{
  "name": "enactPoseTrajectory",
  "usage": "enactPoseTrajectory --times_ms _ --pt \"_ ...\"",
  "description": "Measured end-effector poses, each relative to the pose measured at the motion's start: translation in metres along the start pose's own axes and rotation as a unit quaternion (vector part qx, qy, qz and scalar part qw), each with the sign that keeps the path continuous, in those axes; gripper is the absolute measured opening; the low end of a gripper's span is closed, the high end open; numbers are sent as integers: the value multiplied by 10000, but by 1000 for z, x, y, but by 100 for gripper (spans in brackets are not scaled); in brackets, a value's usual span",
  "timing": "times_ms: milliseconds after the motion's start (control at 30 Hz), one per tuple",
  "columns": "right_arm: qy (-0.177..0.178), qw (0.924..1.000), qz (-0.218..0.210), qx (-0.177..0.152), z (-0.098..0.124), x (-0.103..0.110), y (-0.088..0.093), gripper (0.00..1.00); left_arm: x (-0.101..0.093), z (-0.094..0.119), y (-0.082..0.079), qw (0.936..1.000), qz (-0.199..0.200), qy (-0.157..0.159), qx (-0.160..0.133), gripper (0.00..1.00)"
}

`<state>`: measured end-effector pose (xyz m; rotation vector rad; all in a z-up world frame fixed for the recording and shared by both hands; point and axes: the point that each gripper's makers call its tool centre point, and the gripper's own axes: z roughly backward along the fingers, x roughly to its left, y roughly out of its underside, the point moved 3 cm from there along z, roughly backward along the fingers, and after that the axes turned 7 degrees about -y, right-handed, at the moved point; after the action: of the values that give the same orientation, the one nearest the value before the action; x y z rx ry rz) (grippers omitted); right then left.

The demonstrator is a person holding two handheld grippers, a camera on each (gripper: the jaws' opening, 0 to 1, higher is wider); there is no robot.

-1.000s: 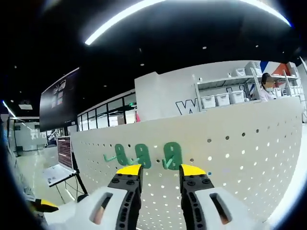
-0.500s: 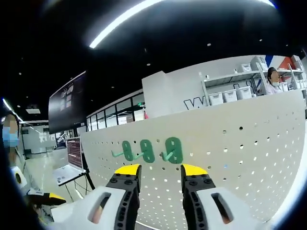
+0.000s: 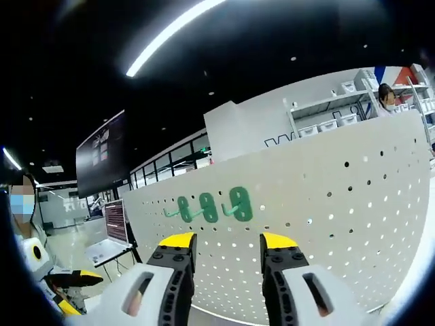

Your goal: Insert the hook assembly into the mounting plate slot until the hook locks in place.

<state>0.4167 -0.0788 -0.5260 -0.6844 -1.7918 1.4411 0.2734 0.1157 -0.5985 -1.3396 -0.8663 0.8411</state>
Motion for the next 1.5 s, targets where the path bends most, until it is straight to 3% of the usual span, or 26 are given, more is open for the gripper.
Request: enactPoseTrajectory --times_ms 233,400,467,1500 --pt "-166 9998 102 -3 9 3 -3 36 2 -1 -3 10000 18 -10 -29 70" --pt "-471 9988 165 22 24 12 -2 37 4 -1 -3 10000 12 -9 -29 71" --pt "-578 9983 12 -22 33 16 0 38 5 -1 -3 10000 16 -17 -33 71" --pt "-681 9965 161 451 126 33 59 44 5 5 2 9999 168 24 -32 74"
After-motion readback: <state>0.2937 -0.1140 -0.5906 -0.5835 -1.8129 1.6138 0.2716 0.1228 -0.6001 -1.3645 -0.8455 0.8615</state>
